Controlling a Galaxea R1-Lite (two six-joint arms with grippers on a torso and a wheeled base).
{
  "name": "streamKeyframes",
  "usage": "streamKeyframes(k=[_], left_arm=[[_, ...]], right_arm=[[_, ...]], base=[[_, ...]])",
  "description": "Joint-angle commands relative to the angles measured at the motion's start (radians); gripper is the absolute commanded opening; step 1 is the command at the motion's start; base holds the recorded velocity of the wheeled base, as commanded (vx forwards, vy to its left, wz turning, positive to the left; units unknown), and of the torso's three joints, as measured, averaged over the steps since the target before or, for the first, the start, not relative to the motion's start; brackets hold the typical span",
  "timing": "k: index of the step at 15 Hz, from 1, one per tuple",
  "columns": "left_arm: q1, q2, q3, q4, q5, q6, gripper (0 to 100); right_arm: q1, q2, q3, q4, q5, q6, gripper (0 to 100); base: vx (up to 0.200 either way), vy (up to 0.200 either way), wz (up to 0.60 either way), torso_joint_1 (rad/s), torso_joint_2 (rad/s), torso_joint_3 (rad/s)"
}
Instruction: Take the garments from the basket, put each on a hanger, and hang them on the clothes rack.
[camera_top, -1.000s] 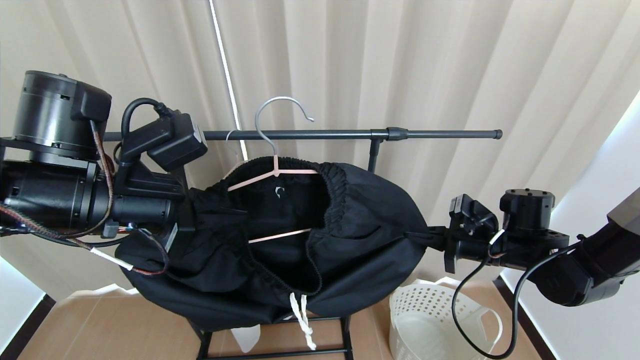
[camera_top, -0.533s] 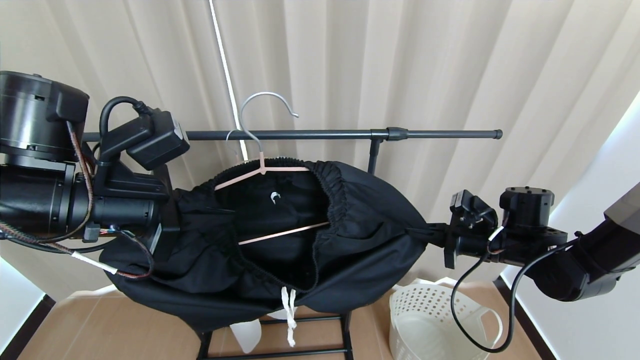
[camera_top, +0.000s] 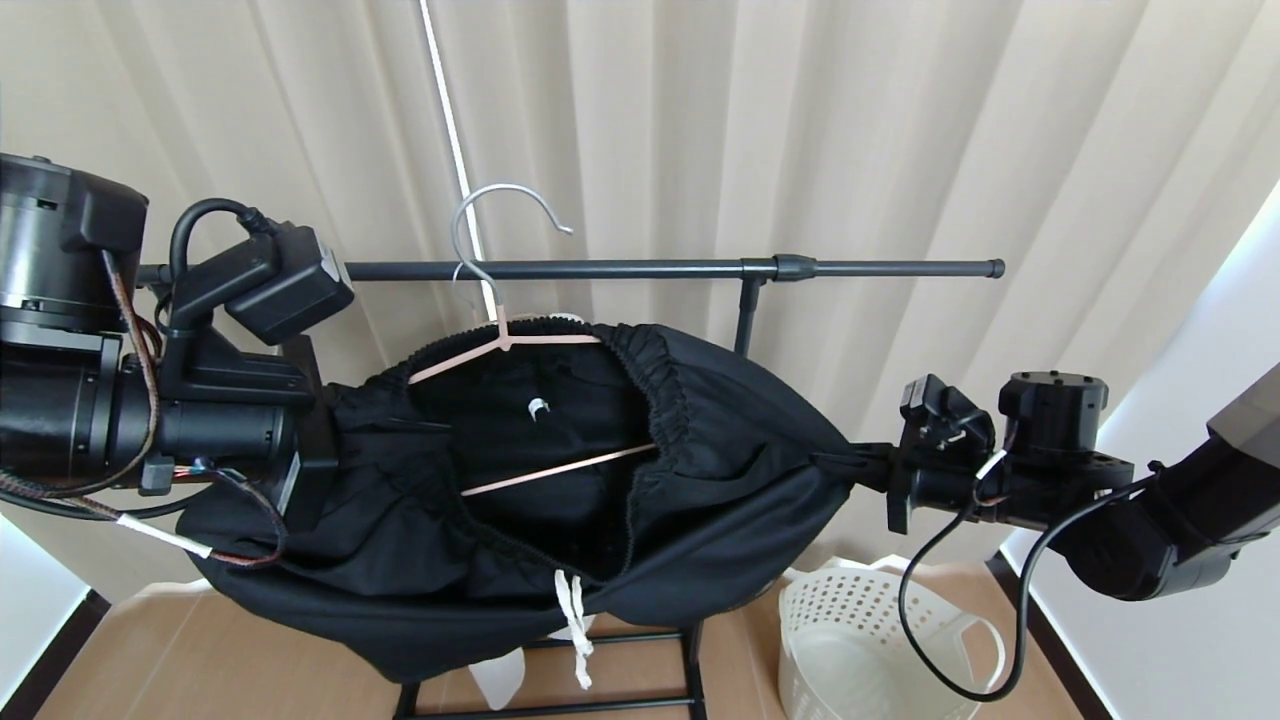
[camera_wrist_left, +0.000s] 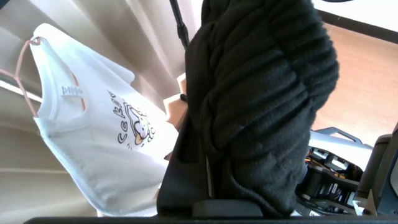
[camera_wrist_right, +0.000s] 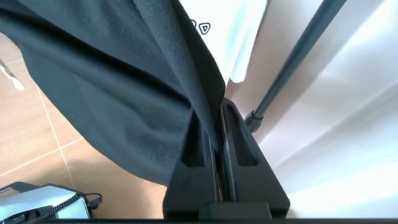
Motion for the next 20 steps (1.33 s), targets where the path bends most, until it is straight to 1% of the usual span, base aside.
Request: streamKeyframes(k=[1,6,8,10,12,13,15,18,20], left_arm=[[0.003,0.001,0.005,-0.001,0.000,-0.001,0],[-0.001,0.019,0.008,-0.001,0.006,-0.061,0],[-0.004,0.036,0.001,-0.001,0.029,-0.078,0],[-0.033,0.054,-0.016,-0.001,0.106,-0.136,0],[-0.063,0.068,-0.031,0.001,0.155,-0.205,0],[-0.093,0.087,-0.050,0.001,0.212,-0.266,0],[-0.119,0.110,-0.065,-0.001,0.260,-0.332,0],[-0.165,0.126,-0.071,0.001,0.315,-0.420,0],[-0.198,0.134,-0.070,0.001,0.370,-0.477,0]], right_arm=[[0.002,-0.001,0.011,-0.007,0.001,-0.004,100],[0.013,-0.051,0.033,-0.009,0.001,-0.004,100],[0.027,-0.091,0.044,-0.009,0.002,-0.002,100],[0.056,-0.140,0.064,-0.009,0.001,-0.001,100],[0.076,-0.172,0.074,-0.009,-0.013,-0.001,100],[0.094,-0.202,0.080,-0.007,-0.022,0.001,100],[0.106,-0.222,0.090,-0.009,-0.041,0.002,100],[0.119,-0.246,0.090,-0.007,-0.093,0.002,100],[0.119,-0.249,0.085,-0.007,-0.103,0.002,100]], base=[[0.000,0.000,0.00,0.000,0.00,0.000],[0.000,0.000,0.00,0.000,0.00,0.000],[0.000,0.000,0.00,0.000,0.00,0.000],[0.000,0.000,0.00,0.000,0.00,0.000],[0.000,0.000,0.00,0.000,0.00,0.000],[0.000,0.000,0.00,0.000,0.00,0.000],[0.000,0.000,0.00,0.000,0.00,0.000],[0.000,0.000,0.00,0.000,0.00,0.000],[0.000,0.000,0.00,0.000,0.00,0.000]])
